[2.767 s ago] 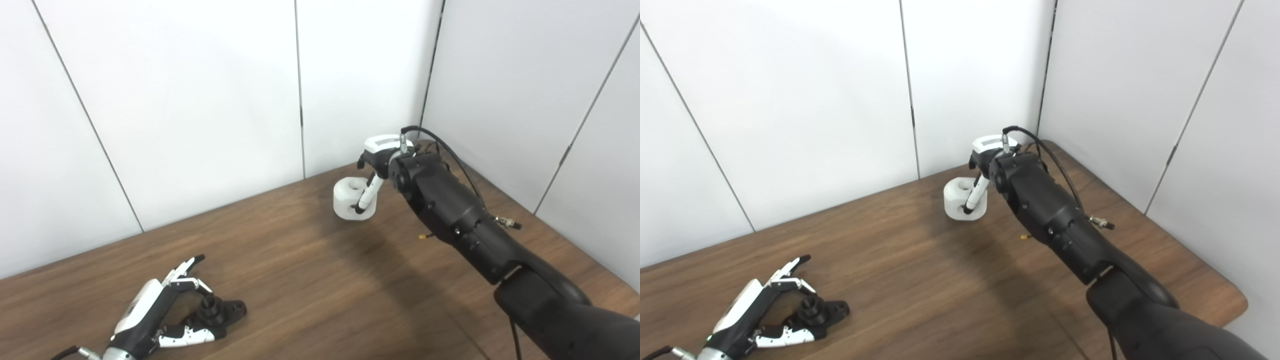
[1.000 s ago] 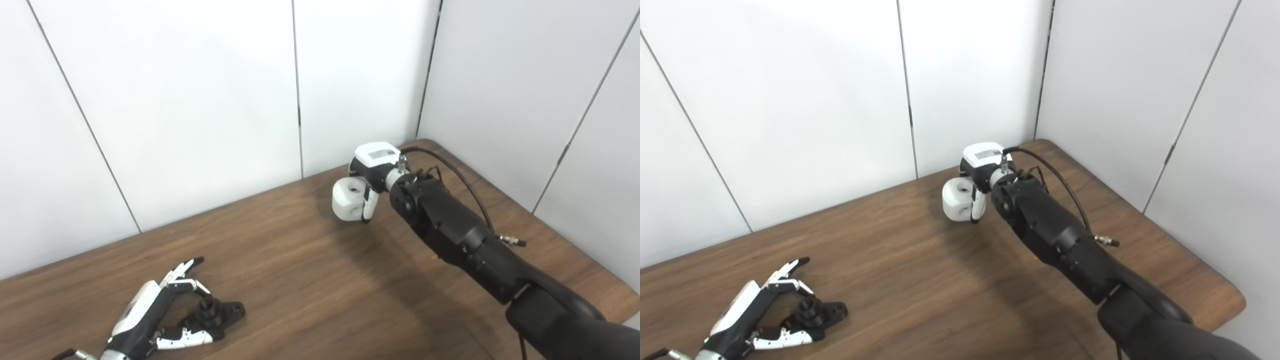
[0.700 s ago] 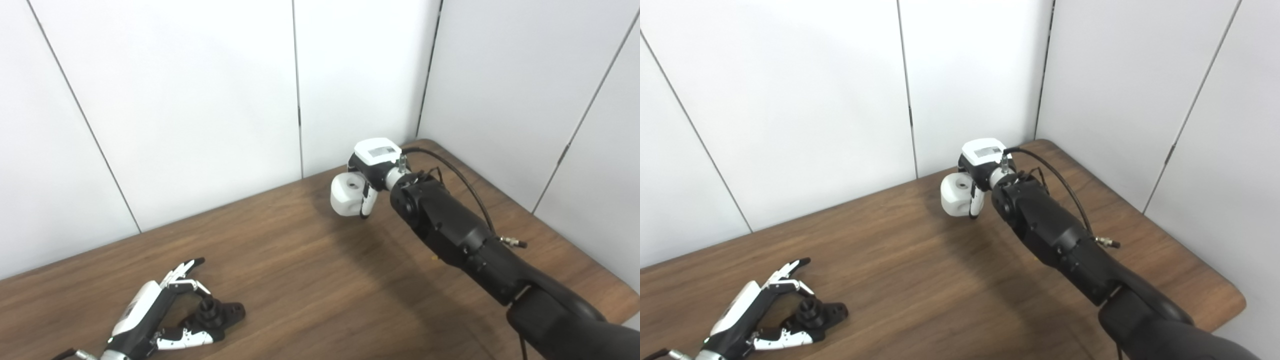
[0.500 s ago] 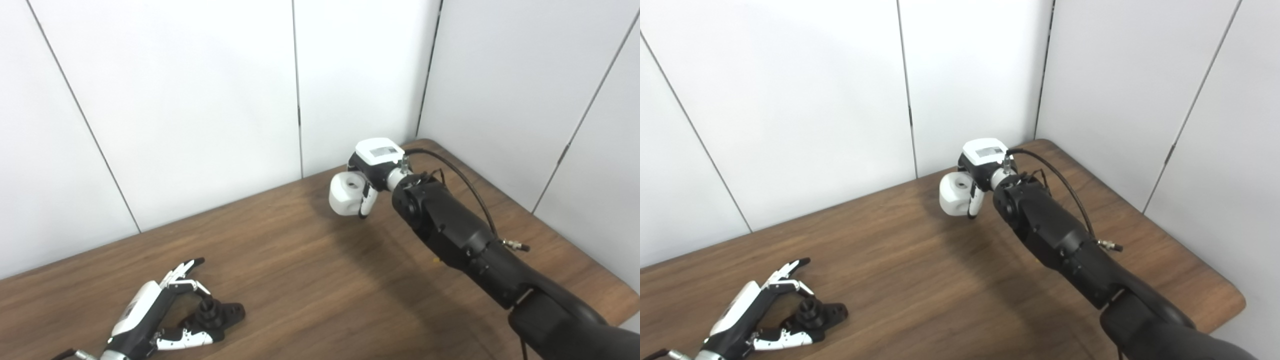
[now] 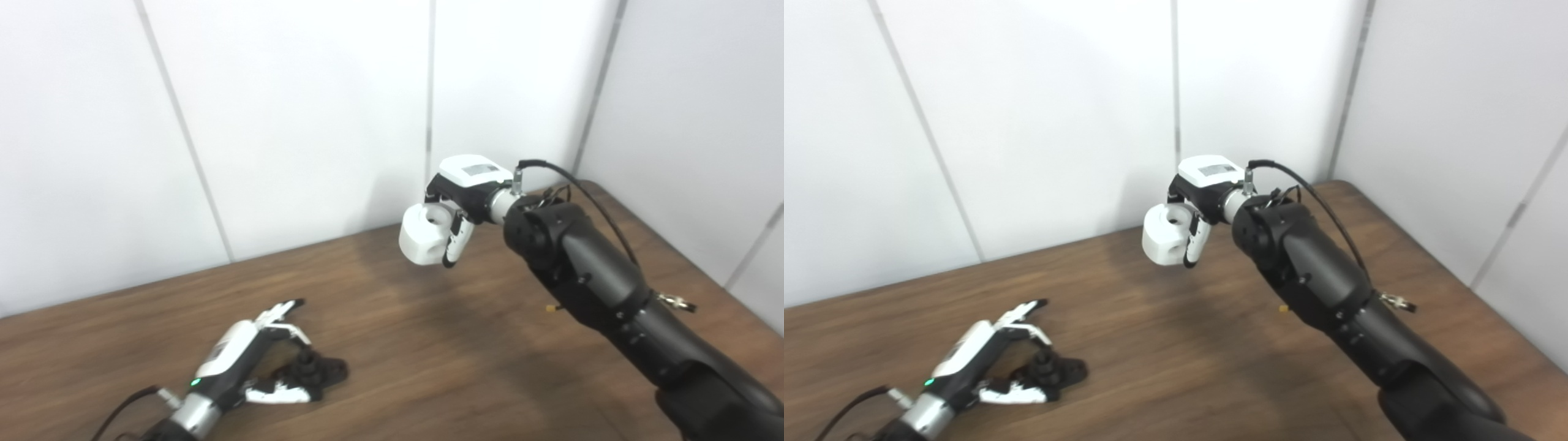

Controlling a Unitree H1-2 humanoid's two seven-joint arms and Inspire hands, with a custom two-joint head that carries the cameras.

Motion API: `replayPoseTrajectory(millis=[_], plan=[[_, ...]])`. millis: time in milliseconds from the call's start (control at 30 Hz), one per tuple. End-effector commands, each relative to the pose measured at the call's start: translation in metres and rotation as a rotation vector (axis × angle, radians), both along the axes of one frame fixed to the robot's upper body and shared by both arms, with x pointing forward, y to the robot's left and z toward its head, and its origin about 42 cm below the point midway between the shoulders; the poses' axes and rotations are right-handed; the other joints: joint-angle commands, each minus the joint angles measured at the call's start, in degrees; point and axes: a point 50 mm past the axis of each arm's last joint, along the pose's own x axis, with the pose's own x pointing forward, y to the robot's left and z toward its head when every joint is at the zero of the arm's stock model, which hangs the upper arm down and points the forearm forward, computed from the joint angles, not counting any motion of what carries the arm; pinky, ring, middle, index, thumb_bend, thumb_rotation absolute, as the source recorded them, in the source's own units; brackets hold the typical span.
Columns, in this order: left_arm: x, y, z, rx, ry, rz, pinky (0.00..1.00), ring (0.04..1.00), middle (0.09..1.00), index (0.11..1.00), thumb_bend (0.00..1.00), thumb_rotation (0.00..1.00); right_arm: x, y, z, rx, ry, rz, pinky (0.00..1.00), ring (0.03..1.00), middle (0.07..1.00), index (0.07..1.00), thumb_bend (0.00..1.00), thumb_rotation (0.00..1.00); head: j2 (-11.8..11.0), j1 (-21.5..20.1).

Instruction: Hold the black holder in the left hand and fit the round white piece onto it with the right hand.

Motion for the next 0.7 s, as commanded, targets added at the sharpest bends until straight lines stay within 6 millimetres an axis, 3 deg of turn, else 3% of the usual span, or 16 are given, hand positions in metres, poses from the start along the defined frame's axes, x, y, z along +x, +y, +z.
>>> replayPoseTrajectory(millis=[0, 267, 667], plan=[[-0.044, -0.013, -0.061, 0.081, 0.183, -0.007, 1.00, 1.000, 0.971, 0.483, 0.52, 0.06, -0.002, 0.013, 0.030, 0.012, -0.059, 0.048, 0.71, 0.798, 0.741, 0.484, 0.52, 0.14, 0.05, -0.06], [-0.041, -0.034, -0.057, 0.078, 0.186, -0.008, 1.00, 1.000, 0.972, 0.483, 0.52, 0.06, -0.012, 0.050, 0.035, 0.060, -0.006, 0.189, 0.69, 0.787, 0.742, 0.482, 0.52, 0.14, 3.00, 8.08], [-0.039, -0.051, -0.054, 0.070, 0.193, -0.006, 1.00, 1.000, 0.976, 0.482, 0.52, 0.06, -0.024, 0.081, 0.020, 0.067, 0.055, 0.314, 0.72, 0.818, 0.765, 0.483, 0.52, 0.14, 4.77, 10.37]])
